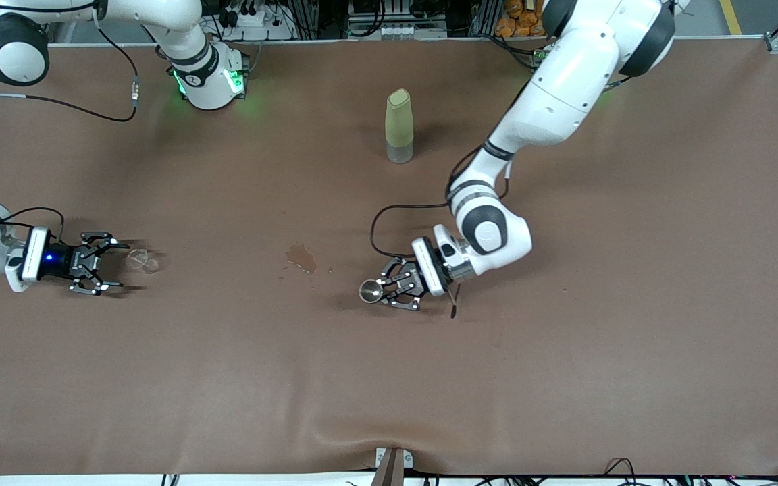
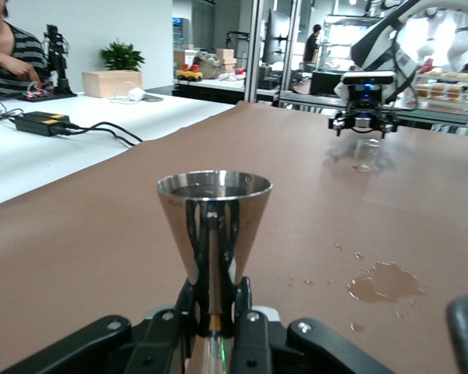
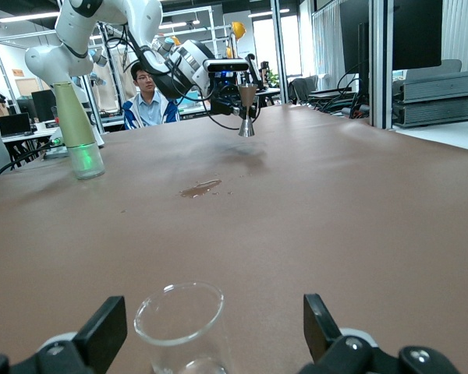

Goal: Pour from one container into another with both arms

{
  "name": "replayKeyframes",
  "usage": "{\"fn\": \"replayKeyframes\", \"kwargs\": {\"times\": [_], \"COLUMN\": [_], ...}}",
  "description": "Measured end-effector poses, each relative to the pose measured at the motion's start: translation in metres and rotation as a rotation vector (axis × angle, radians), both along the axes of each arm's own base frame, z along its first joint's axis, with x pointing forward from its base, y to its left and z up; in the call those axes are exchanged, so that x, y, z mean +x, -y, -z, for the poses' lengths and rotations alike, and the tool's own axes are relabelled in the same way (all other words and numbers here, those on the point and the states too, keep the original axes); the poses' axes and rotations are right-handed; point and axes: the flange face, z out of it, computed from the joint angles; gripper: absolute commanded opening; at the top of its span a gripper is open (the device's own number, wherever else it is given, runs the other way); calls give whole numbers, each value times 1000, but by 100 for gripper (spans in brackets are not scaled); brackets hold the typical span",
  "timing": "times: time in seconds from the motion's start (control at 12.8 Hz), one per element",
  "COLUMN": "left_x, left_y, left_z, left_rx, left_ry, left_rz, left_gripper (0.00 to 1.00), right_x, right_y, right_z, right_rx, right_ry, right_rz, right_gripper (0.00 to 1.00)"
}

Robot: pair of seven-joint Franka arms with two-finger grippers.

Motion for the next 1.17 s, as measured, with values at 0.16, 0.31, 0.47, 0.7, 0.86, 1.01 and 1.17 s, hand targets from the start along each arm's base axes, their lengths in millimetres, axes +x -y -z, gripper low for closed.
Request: {"fn": "replayKeyframes", "kwargs": {"times": [0.16,0.31,0.47,0.7,0.86,1.01,1.17], "left_x": [11,20,28,45,57,62,60], "left_y": [-27,-57,-92,-156,-208,-256,-297], "left_z": [-10,-18,-18,-24,-33,-36,-35], "left_rx": [-6,-14,-15,-24,-23,-34,-54], "left_ry": [-23,-21,-20,-47,-62,-64,-74], "left_rz": [31,58,93,158,201,237,274], "left_gripper": [0,0,0,0,0,0,0], "right_x": [3,10,21,31,40,52,63], "right_y": [3,13,27,32,33,20,-10], "right_z": [-8,-26,-63,-130,-172,-222,-293], "right_rx": [7,-26,-80,-130,-171,-231,-345], "right_ry": [-15,-63,-129,-253,-327,-412,-563], "right_rz": [-11,-26,-8,22,52,76,137], "right_gripper": [100,100,100,100,100,100,100]}}
